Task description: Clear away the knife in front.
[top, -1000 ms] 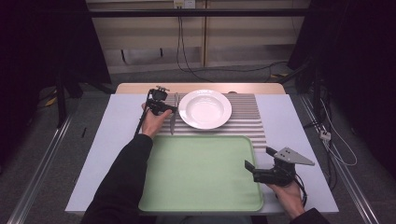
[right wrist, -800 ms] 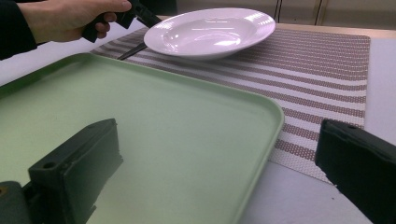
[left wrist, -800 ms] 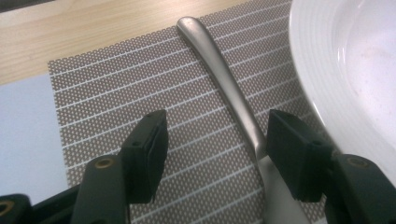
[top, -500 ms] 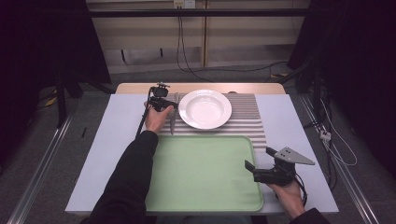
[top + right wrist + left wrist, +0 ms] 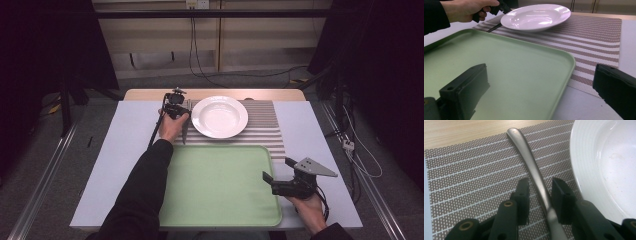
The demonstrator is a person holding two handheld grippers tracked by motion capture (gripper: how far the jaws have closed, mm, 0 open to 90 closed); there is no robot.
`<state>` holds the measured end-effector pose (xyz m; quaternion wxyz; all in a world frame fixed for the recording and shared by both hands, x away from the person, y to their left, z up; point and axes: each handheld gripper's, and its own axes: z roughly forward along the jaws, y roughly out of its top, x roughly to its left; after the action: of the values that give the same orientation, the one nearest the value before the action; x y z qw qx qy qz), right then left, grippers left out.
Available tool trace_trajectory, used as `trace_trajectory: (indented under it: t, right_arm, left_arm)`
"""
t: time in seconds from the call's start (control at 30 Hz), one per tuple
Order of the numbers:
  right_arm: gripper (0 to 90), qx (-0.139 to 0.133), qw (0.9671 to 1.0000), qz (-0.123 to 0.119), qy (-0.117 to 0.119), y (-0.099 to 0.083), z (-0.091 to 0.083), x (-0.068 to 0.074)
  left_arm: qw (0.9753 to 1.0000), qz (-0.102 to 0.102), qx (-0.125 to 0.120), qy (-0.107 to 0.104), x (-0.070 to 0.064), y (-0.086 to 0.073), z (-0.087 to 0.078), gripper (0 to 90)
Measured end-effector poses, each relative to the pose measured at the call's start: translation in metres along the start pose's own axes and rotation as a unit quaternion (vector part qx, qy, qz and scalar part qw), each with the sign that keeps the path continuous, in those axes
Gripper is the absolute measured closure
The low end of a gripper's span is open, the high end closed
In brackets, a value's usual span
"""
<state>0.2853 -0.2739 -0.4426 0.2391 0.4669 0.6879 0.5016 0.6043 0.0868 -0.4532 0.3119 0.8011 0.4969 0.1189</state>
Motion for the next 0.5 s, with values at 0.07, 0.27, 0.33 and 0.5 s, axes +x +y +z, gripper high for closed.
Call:
trace_trajectory:
  t: [0.07, 0.27, 0.33, 0.5]
  right_arm:
    - [0.0, 0.0, 1.0, -0.002, 0.0, -0.0001, -0.0003, 0.0]
    - [0.5, 0.0, 1.0, 0.001, 0.0, -0.0002, -0.0007, -0.0003]
    - [0.5, 0.0, 1.0, 0.001, -0.001, -0.0003, -0.0008, -0.0003]
    - [0.5, 0.001, 1.0, -0.001, 0.0, -0.0002, -0.0005, 0.0003]
  left_arm:
    - [1.0, 0.0, 0.001, 0.0, 0.0001, 0.0002, 0.0, 69.9]
    - [0.9999, 0.001, 0.013, -0.004, 0.0018, 0.0006, -0.002, 75.8]
    - [0.9999, 0.001, 0.014, -0.005, 0.0025, 0.0005, -0.0023, 76.4]
    - [0.9995, 0.011, 0.03, -0.007, 0.0057, -0.001, -0.0072, 78.5]
